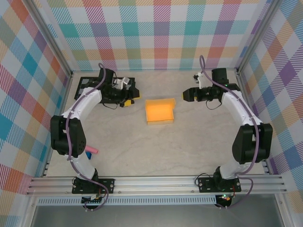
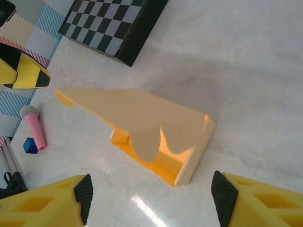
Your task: Fold the paper box
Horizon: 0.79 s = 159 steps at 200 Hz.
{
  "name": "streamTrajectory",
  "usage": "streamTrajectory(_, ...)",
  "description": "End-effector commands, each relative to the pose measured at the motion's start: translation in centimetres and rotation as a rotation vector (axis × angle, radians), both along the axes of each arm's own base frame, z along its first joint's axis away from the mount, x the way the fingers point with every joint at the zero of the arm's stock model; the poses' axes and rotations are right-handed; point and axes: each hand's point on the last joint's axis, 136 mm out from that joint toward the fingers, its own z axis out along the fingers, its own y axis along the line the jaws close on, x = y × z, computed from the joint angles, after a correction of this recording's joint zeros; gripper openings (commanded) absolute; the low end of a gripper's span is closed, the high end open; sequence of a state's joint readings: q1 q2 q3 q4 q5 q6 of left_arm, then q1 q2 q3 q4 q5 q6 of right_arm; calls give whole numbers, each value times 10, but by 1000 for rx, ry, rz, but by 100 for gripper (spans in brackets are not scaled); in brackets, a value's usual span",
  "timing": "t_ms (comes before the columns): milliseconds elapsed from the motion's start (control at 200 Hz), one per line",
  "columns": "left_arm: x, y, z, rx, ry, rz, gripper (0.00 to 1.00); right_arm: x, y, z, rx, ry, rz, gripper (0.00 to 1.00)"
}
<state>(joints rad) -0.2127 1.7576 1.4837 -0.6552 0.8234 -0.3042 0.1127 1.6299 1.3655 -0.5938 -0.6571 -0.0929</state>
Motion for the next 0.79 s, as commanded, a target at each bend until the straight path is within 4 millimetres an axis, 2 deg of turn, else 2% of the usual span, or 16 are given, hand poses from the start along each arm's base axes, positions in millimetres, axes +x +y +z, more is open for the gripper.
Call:
streamTrajectory(0,11,-18,0,46,-138,-47,74,0,27,-8,-27,-90,122,67)
streamTrajectory(110,7,-21,-11,72,-175,-75,75,-5,35,-15,-61,-166,161,65)
streamTrajectory(235,11,-29,-20,42,-139,-73,74,-2,39,-23,-58,-141,157,61)
streamTrajectory(420,20,-45,-30,-13,-101,-35,75,5,48,-33,45,12,80,62)
streamTrajectory(525,20,-50,-35,-46,-64,-26,75,6,56,-24,174,100,37,67)
streamTrajectory(635,23,-48,-32,-59,-52,10,77,21,41,-15,274,281,-112,71)
streamTrajectory(690,25,-44,-30,-65,-35,39,78,29,26,-21,278,401,-242,74)
streamTrajectory(790,34,-39,-29,-90,-2,88,78,34,12,-36,342,647,-411,74)
